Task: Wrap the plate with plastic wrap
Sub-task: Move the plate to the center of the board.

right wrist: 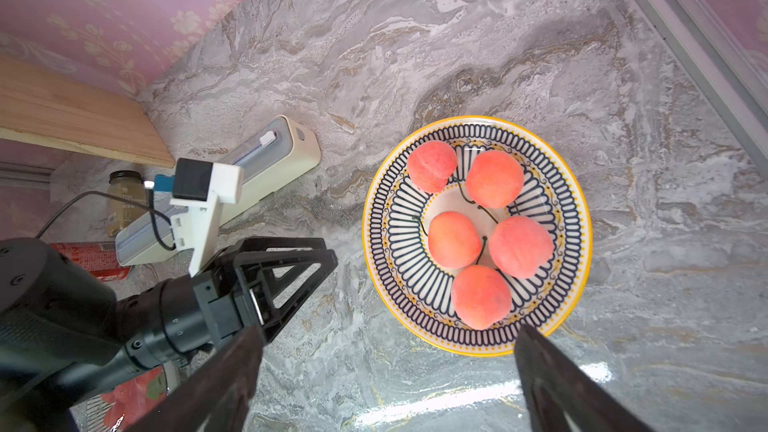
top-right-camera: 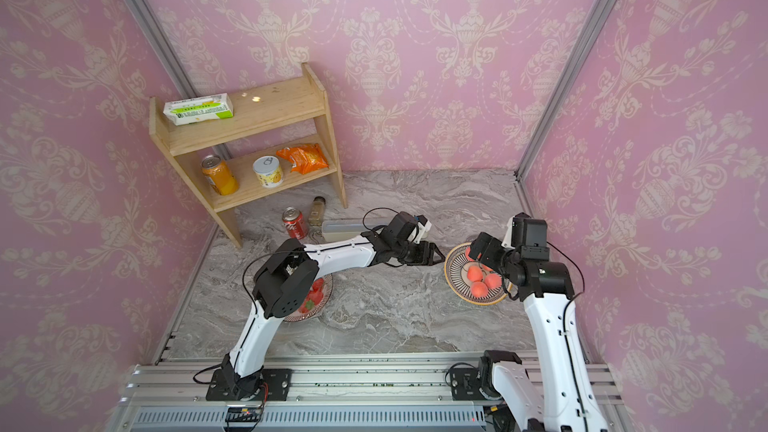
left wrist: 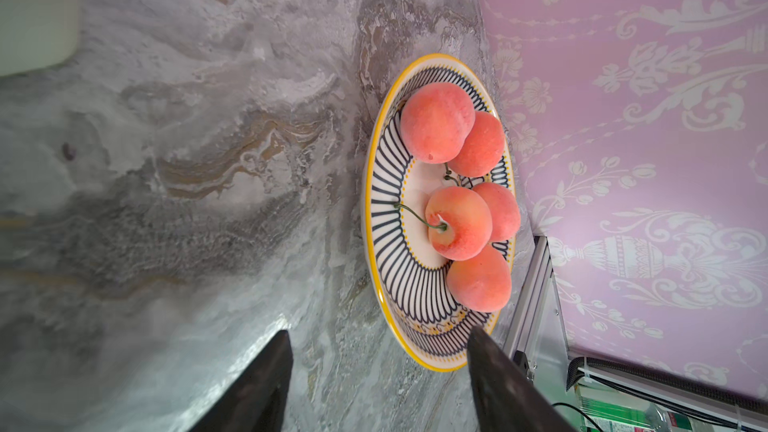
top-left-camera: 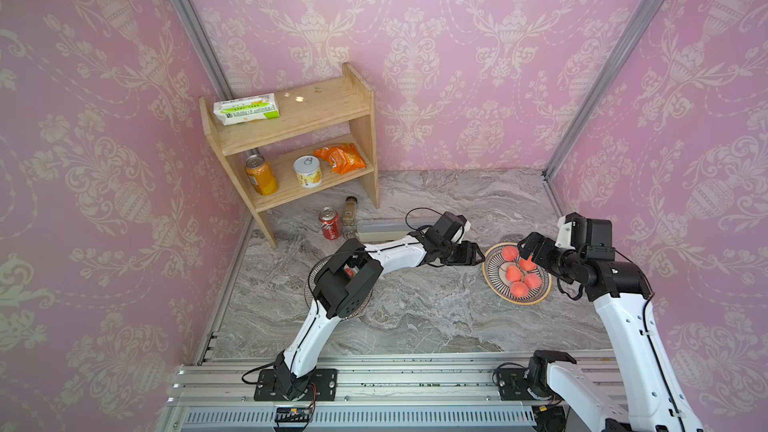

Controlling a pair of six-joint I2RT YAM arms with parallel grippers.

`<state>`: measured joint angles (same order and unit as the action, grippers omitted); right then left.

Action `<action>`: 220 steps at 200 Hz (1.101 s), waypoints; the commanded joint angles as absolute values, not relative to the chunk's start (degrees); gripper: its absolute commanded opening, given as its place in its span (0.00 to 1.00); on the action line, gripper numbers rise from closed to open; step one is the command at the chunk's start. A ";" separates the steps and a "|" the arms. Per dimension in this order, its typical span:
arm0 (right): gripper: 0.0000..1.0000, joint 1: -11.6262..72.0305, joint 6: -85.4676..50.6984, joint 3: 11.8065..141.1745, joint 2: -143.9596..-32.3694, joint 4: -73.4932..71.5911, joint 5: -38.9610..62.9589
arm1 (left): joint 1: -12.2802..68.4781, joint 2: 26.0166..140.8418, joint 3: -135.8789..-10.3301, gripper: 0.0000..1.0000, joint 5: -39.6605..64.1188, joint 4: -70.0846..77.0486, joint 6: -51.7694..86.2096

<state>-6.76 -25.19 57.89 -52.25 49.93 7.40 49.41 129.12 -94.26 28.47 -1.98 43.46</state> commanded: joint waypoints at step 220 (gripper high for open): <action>0.97 -7.64 -23.64 55.20 -50.16 51.19 7.54 | 50.51 135.41 -103.38 0.00 22.02 -9.87 44.86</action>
